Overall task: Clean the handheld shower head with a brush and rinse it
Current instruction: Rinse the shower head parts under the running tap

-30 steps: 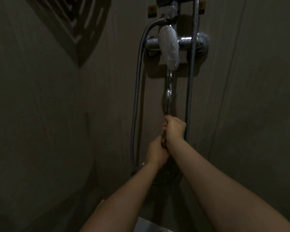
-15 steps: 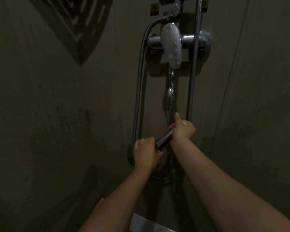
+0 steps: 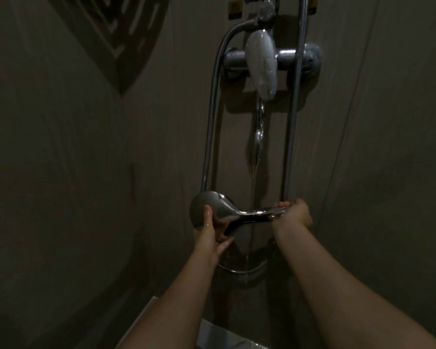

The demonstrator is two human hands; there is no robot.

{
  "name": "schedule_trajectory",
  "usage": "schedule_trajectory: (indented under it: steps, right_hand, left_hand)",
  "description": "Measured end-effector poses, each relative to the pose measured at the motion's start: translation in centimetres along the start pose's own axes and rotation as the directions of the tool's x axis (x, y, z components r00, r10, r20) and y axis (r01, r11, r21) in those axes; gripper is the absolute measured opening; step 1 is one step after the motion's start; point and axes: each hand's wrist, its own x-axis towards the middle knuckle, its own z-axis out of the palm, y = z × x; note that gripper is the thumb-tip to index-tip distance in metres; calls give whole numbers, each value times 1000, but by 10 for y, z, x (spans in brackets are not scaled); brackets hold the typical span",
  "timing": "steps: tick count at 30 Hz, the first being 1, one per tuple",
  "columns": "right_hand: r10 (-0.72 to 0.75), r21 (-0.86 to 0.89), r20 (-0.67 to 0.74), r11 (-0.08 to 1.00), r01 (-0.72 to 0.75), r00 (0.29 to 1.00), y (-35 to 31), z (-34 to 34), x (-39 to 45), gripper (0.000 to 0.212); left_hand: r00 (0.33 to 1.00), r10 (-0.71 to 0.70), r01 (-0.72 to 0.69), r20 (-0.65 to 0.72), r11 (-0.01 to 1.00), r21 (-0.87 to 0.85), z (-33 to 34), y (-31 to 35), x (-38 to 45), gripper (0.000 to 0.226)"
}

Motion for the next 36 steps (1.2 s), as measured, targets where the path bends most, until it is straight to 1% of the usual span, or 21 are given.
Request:
schedule_trajectory:
  steps: [4,7,8,9,10,11,12,13,15,16,19,22,23,25,26,27,28,29,31,33,36]
  right_hand:
    - [58,-73,-16,996,-59,998,2,-14,21,23]
    - [-153,-385,-11,913,137,988,10,-24,35,33]
    - [-296,-545,72,788,286,953,12,-28,37,35]
    - [-422,-706,230,548,449,877,12,-33,38,45]
    - [-483,-786,443,197,586,756,11,-39,38,55]
    - [-452,-726,663,-192,660,597,8,-45,36,59]
    - [-330,-542,840,-516,663,431,5,-48,35,60]
    - [-153,-343,929,-700,627,338,4,-47,30,62]
    - [92,-182,903,-804,567,419,4,-38,14,61]
    - [118,-199,866,-809,553,485,5,-34,10,56]
    - [134,-326,804,-715,618,579,5,-29,4,44]
    - [299,-598,672,-320,735,677,7,-33,11,31]
    - [353,-681,636,-161,714,686,9,-35,12,35]
    - [474,-788,577,109,606,665,11,-40,9,42]
    - [516,-813,558,183,553,650,11,-43,8,45]
    - [553,-835,533,219,505,641,11,-44,9,47]
    - [595,-859,495,221,463,634,9,-45,9,49]
    - [638,-883,446,199,425,627,8,-45,11,51]
    - [706,-913,355,120,391,613,6,-48,10,54]
    - [698,-909,339,71,411,631,8,-47,7,48]
    - [484,-811,577,243,532,658,17,-33,2,22]
  left_hand:
    - [995,95,-96,-11,992,-83,1,9,0,51]
    - [993,117,-118,-34,993,-21,6,14,-2,33]
    - [992,119,-120,-43,993,-24,9,16,-3,33]
    - [990,127,-128,-60,991,-30,12,18,-3,33]
    - [987,136,-139,-81,990,-36,14,21,-3,33]
    - [985,143,-146,-95,989,-32,16,25,-2,32]
    - [983,146,-148,-108,989,-16,16,28,-1,30]
    - [982,148,-148,-118,989,14,17,30,0,27]
    - [985,131,-126,-109,990,56,17,30,0,24]
    - [990,112,-107,-91,992,64,18,28,-2,23]
    - [994,98,-94,-55,993,67,25,27,-8,25]
    - [963,251,-221,-99,944,246,33,28,-10,38]
    - [929,358,-289,-97,861,418,34,27,-9,39]
    - [823,568,-364,-7,536,762,33,23,-13,37]
    - [779,627,-353,20,412,840,31,19,-16,48]
    - [762,647,-336,21,368,867,29,16,-15,64]
    - [793,609,-329,-9,441,835,28,16,-17,78]
    - [838,546,-363,-22,587,723,27,16,-14,82]
    - [923,384,-349,17,818,457,28,13,-16,60]
    - [930,367,-332,-11,852,404,28,11,-16,39]
    - [905,420,-353,-64,828,435,31,7,-19,30]
